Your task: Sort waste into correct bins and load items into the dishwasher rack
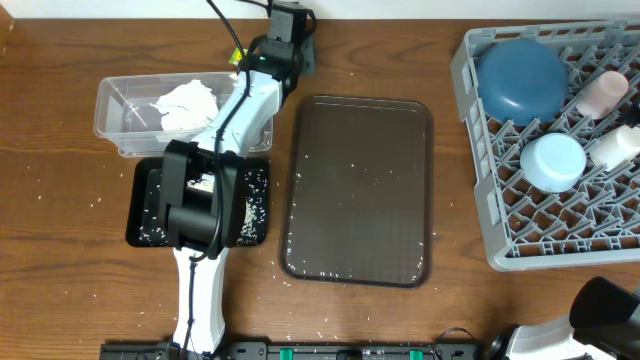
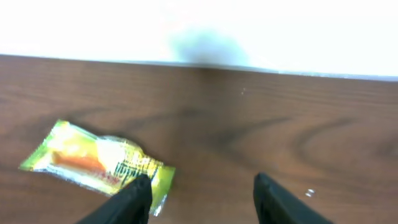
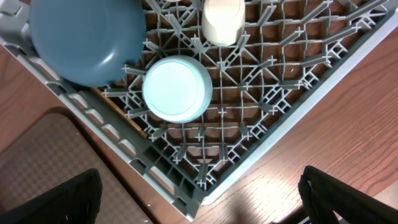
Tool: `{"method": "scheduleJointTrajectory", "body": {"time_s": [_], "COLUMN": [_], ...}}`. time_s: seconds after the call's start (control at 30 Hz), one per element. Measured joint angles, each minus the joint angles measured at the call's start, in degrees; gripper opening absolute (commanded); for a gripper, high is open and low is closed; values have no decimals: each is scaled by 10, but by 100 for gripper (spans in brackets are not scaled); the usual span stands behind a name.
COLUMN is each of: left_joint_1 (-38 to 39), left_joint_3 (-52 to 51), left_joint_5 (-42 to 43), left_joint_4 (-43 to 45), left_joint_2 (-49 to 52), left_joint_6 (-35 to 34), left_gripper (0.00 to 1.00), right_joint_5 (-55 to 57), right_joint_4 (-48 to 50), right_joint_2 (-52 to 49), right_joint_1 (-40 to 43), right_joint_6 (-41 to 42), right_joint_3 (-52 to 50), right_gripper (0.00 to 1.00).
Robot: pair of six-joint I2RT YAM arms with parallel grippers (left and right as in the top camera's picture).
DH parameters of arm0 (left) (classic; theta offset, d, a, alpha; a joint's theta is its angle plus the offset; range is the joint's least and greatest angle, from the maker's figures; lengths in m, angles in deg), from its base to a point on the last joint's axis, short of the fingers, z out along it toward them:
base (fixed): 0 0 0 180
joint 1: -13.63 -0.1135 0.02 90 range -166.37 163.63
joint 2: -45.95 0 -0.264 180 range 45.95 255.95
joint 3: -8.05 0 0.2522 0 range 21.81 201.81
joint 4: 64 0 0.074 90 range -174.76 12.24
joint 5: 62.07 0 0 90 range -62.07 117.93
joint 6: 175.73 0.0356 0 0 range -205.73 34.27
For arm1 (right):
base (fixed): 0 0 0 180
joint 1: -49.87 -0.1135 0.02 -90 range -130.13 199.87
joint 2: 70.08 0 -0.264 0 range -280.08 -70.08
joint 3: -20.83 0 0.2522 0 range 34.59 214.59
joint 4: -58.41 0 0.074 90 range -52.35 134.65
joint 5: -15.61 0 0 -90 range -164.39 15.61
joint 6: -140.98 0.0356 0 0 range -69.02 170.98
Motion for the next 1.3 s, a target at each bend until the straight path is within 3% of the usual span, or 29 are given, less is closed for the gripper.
{"method": "scheduleJointTrajectory", "body": {"time_s": [0.23, 0.47, 0.7, 1.03, 1.3], "left_joint_1": [-2, -2, -7, -36, -40], "left_joint_3": [0, 0, 0, 0, 0], "left_joint_5": [0, -6, -31, -24, 9], "left_joint_4": [70, 57, 53, 4, -2], "left_joint_2": [4, 49, 73, 73, 73], "left_joint_6": [61, 249, 359, 393, 341], "left_gripper": [58, 59, 59, 67, 67], "right_joint_5": [0, 0, 0, 0, 0], "right_joint_4": [0, 0, 0, 0, 0], "right_joint_2": [0, 0, 0, 0, 0], "right_joint_1": [0, 0, 0, 0, 0], "right_joint_6": [0, 0, 0, 0, 0], "right_joint_3": [0, 0, 0, 0, 0], "right_gripper": [99, 99, 99, 99, 99]}}
